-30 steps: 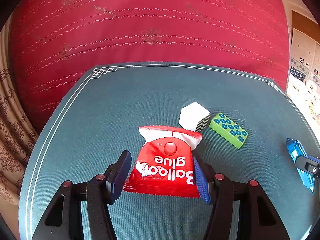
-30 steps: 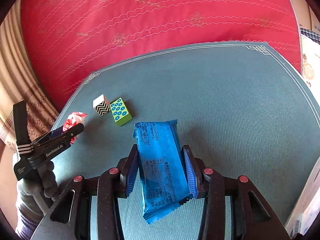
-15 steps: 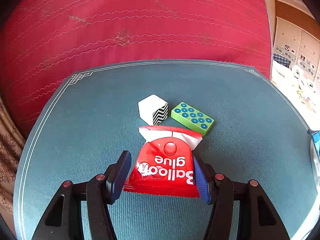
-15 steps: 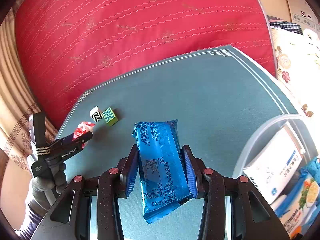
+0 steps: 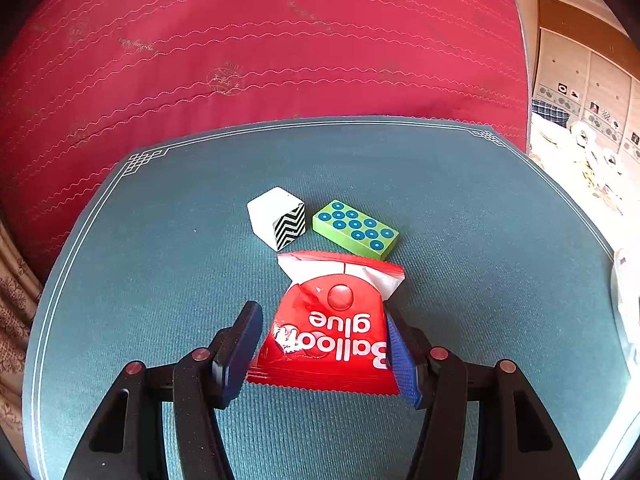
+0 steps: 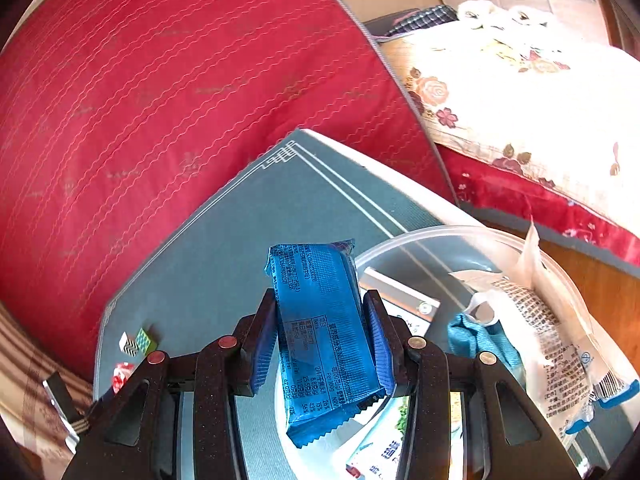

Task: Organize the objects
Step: 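Lift the blue bar with the right gripper and carry it into the basin, then open the right gripper over the basin while the left gripper carries the red glue packet there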

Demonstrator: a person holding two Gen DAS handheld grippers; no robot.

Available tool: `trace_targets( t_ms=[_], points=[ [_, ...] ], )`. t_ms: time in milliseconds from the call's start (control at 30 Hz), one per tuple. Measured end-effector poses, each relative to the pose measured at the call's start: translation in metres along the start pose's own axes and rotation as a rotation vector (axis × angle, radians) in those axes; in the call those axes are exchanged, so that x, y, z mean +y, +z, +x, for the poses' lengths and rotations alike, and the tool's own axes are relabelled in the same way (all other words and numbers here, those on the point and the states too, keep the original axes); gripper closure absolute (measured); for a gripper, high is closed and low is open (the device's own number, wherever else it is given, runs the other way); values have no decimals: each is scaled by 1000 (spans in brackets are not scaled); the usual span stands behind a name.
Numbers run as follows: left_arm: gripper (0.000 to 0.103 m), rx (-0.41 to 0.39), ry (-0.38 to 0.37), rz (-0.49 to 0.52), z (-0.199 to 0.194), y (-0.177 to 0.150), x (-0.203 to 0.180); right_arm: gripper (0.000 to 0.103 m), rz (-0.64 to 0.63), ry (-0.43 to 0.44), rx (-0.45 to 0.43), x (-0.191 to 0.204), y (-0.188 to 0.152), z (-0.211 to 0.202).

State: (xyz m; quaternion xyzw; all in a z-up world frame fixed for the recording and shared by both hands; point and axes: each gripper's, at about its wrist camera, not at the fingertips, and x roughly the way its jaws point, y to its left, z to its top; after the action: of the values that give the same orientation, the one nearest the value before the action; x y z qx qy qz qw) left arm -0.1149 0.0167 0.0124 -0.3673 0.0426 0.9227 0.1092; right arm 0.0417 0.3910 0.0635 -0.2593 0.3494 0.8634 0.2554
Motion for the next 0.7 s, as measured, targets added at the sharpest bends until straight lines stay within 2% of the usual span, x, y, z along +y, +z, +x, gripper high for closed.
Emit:
trace_targets(
  t_ms=[100,267,467,700],
  points=[
    [40,2,-5,-6,-1,-1,0,60,86,-30,10,-16,6,8],
    [40,-3,-5,-12,-4,-2,-1,59,138,-90,19,-25,6,17],
    [40,-2,-5,-15,-5,-3,-2,59,141,-110,25,-26,4,19],
    [40,-8,-7,-13,-7,-2,-3,57,112,-89,22,-19,-1,2]
  ],
)
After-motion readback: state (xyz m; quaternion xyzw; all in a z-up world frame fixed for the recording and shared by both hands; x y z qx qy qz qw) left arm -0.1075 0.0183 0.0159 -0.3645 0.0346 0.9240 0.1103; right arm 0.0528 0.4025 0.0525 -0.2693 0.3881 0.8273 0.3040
